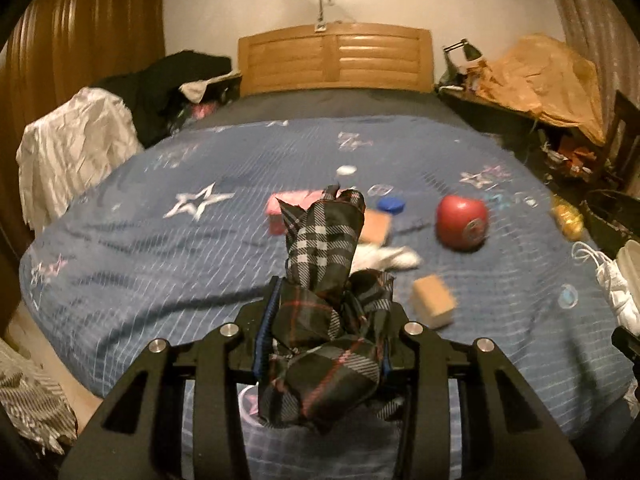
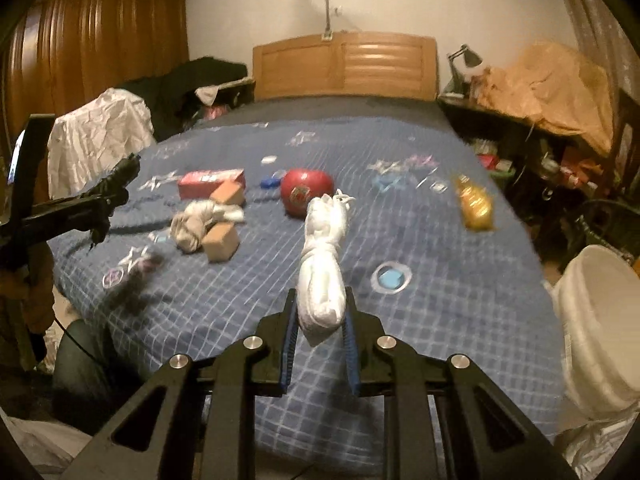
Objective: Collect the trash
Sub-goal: 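Carry the plaid cloth and white bag to the white bucket and open both tools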
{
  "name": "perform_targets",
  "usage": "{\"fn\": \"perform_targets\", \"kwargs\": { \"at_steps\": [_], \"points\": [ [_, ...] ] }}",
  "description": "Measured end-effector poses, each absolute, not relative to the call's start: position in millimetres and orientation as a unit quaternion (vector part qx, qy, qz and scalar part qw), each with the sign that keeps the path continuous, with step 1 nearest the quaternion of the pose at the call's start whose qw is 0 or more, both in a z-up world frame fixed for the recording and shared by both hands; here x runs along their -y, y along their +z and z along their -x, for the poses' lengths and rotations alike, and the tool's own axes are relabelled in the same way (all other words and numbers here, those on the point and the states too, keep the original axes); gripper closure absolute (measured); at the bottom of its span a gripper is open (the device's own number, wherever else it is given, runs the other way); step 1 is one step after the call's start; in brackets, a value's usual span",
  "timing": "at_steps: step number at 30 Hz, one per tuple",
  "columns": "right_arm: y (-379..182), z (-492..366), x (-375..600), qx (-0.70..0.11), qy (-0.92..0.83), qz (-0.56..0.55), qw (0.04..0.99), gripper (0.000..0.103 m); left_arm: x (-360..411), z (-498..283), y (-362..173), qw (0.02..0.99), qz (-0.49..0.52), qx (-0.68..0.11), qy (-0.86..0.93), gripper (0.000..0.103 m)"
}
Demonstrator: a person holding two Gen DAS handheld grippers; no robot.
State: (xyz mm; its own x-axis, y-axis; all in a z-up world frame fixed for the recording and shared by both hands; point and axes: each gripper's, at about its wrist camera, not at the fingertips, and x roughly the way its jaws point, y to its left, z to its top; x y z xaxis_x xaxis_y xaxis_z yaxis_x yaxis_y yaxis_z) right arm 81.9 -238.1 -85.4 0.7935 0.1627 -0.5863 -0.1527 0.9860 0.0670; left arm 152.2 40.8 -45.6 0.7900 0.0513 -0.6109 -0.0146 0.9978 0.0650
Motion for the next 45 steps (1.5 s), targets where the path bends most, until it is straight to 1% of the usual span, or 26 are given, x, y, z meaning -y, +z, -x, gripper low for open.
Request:
{"fn": "perform_targets", "kwargs": {
  "at_steps": [8,16,22,35,39,45],
  "points": [
    [-40.8,-61.8,291.5,-0.269,0.030,-0.006,0.963,0.081,29.2,-156.8,-13.1,0.955,-0.060,-0.288,-0.031,0.065],
    [-12.7,-39.2,364.4,-0.256,-0.028,-0.009,0.966,0.081,124.5,-162.7,9.7,0.955,-0.096,-0.261,-0.105,0.065],
    [-3.4,-19.9,428.9,-0.260,-0.079,-0.017,0.962,0.081,200.8,-162.2,18.0,0.947,-0.128,-0.242,-0.166,0.065],
    [-2.4,22.0,565.3,-0.283,-0.177,-0.060,0.941,0.081,346.7,-162.2,3.1,0.909,-0.186,-0.244,-0.281,0.065],
    [-7.2,28.8,591.8,-0.287,-0.198,-0.075,0.934,0.081,392.8,-159.1,-6.3,0.891,-0.203,-0.250,-0.320,0.065],
    [-22.6,37.8,632.9,-0.300,-0.218,-0.104,0.923,0.081,442.0,-151.6,-24.2,0.868,-0.227,-0.253,-0.362,0.065]
  ]
}}
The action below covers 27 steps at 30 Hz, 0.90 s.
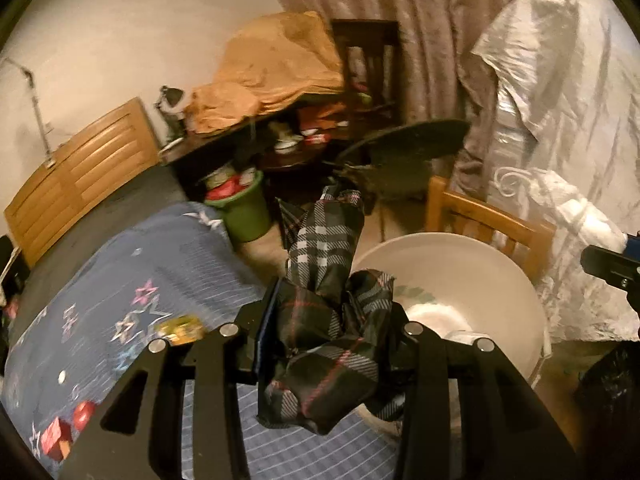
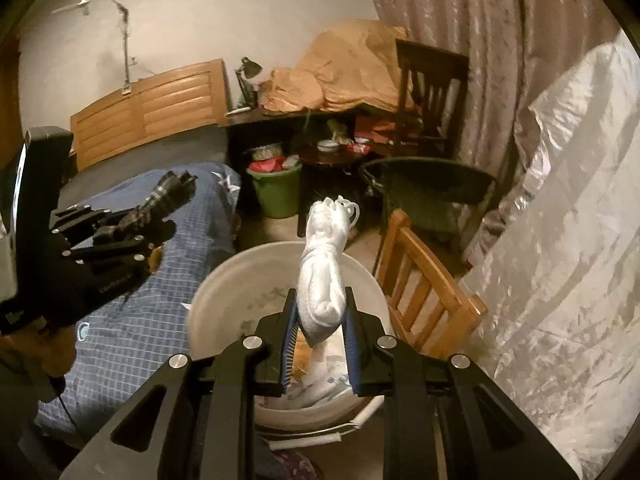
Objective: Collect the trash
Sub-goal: 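Carry the plaid cloth and white bag to the white bucket and open both tools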
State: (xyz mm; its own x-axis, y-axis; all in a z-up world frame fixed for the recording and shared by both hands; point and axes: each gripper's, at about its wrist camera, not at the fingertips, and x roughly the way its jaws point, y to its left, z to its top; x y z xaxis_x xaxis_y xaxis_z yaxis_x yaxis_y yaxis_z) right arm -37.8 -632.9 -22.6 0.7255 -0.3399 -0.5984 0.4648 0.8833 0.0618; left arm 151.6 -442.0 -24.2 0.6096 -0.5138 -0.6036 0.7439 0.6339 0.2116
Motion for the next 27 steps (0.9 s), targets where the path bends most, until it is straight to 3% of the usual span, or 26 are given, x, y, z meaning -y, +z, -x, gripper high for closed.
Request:
{"fn": "perform_targets", "kwargs": {
  "at_steps": [13,27],
  "points": [
    [-56.7,8.8,664.5,-0.319,-0.201,-0.133,0.917,0.082,473.3,-163.0,-61.3,0.839,-0.243,-0.293,-0.388,0.065],
    [-21.0,-17.9,676.6,-0.276,-0.177,-0.147,0.933,0.082,490.2,-167.3,-69.0,0.822,-0.235,-0.312,-0.414,0.062]
  ]
}}
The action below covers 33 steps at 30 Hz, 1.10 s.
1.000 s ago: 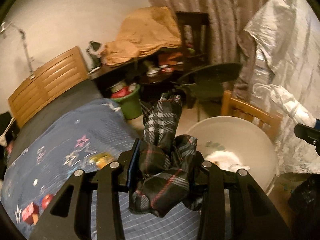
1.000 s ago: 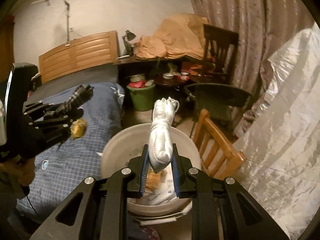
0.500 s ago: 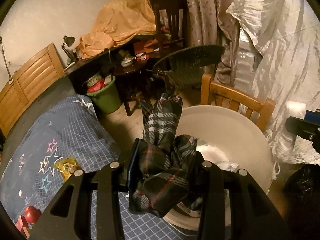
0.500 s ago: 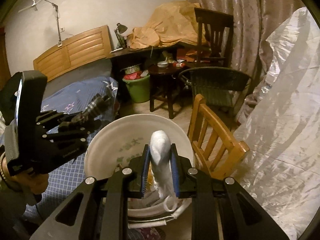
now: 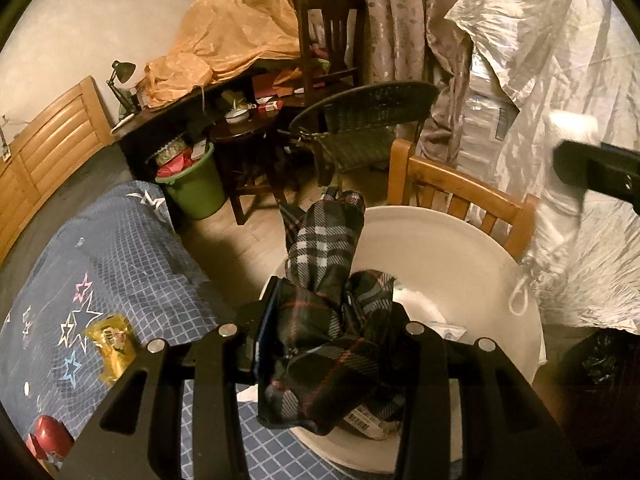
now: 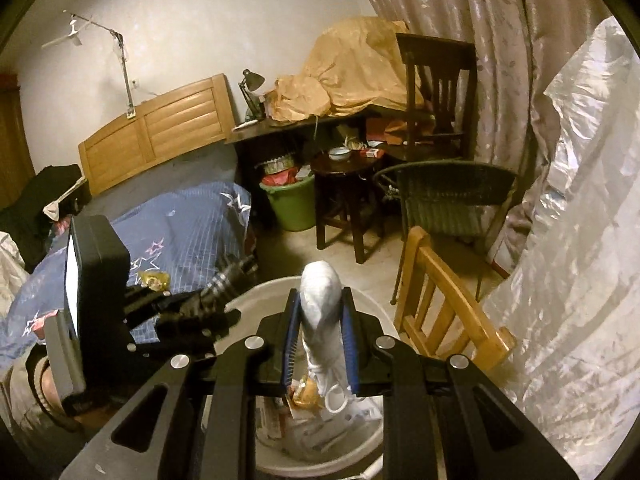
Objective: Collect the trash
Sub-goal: 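Carry the plaid cloth and white bag to the white bucket and open both tools, then move both open tools back over the trash on the bed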
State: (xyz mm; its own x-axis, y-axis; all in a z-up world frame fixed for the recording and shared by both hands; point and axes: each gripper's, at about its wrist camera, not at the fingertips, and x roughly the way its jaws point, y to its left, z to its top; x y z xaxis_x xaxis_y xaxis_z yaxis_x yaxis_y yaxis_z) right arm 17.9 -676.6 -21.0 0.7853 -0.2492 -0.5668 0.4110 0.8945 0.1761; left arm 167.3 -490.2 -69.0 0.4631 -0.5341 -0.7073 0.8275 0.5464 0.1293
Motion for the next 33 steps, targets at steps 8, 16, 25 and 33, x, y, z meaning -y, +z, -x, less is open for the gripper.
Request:
{"fn": "perform_targets", "kwargs": {
  "at_steps": [8,16,25,33],
  "points": [
    [-27.8,-16.7,686.0,-0.275,-0.184,-0.163,0.930,0.056,493.1,-165.2,-69.3,0.818,-0.230,-0.309,-0.428,0.021],
    [-32.7,-11.7,685.0,-0.277,-0.187,-0.161,0.929,0.056,492.6,-163.6,-70.9,0.820,-0.232,-0.308,-0.423,0.021],
    [-31.0,-6.3,667.5,-0.261,-0.200,-0.143,0.933,0.056,467.4,-167.2,-70.3,0.845,-0.220,-0.298,-0.386,0.021],
    [-33.7,16.2,584.0,-0.140,-0.244,-0.047,0.958,0.040,378.5,-176.6,-67.9,0.916,-0.167,-0.263,-0.255,0.015]
  ]
}}
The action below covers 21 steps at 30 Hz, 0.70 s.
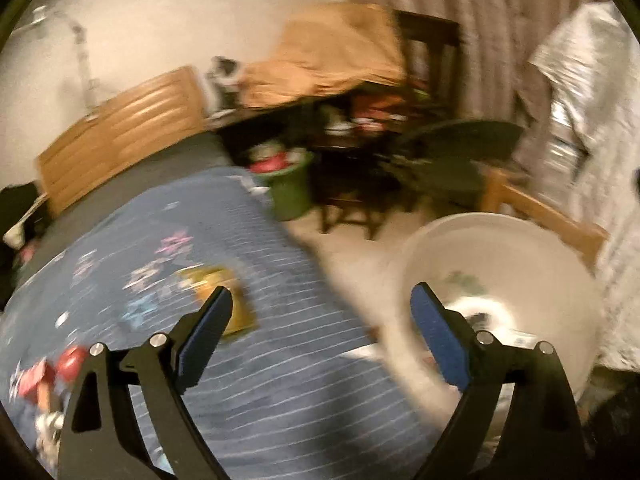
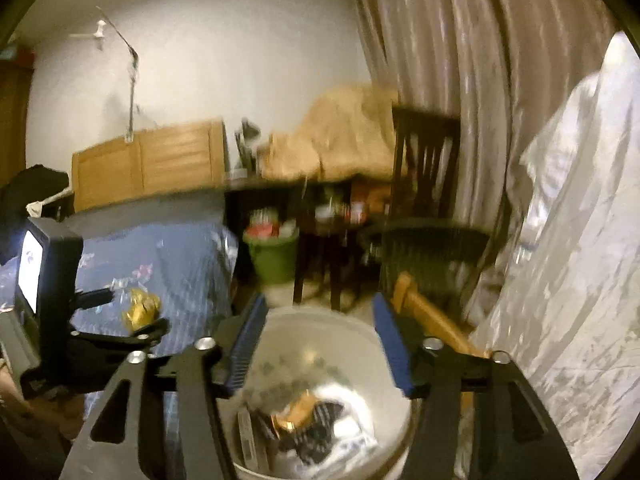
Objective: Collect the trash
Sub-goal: 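Move both open tools back over the trash on the bed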
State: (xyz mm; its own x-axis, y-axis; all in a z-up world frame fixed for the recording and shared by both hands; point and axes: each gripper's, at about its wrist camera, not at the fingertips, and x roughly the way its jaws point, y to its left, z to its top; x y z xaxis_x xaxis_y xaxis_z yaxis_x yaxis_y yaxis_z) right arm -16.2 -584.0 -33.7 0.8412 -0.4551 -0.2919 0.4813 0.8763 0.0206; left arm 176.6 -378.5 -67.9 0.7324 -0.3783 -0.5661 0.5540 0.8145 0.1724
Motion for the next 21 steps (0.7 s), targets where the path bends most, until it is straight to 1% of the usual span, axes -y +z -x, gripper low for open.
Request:
{"fn": "perform_targets", "kwargs": {
  "at_steps": [1,4,7,11,17,21],
  "points": [
    [-34.3,17.2,575.8,-0.129,-0.243,-0.041,0.960,0.038,365.7,-177.0,-67.1,0.921,-0.161,-0.260,-0.240,0.015],
    [-38.0,17.5,546.5,-0.106,-0.235,-0.029,0.966,0.037,324.8,-178.1,-63.8,0.935,-0.145,-0.253,-0.201,0.015],
    [-44.1,11.4,519.7,-0.107,-0.212,-0.029,0.971,0.033,284.8,-178.7,-57.5,0.945,-0.127,-0.251,-0.169,0.014],
    [-55.1,-3.3,489.2,-0.129,-0.179,-0.048,0.974,0.027,228.3,-177.8,-50.2,0.954,-0.105,-0.249,-0.130,0.013],
    [-75.4,-31.0,434.3,-0.174,-0.113,-0.071,0.976,0.025,129.1,-180.0,-50.4,0.959,-0.061,-0.273,-0.052,0.012],
    [-89.7,-48.8,392.0,-0.203,-0.071,-0.074,0.974,0.024,48.1,-180.3,-59.6,0.954,-0.009,-0.299,0.013,0.012]
  ]
}}
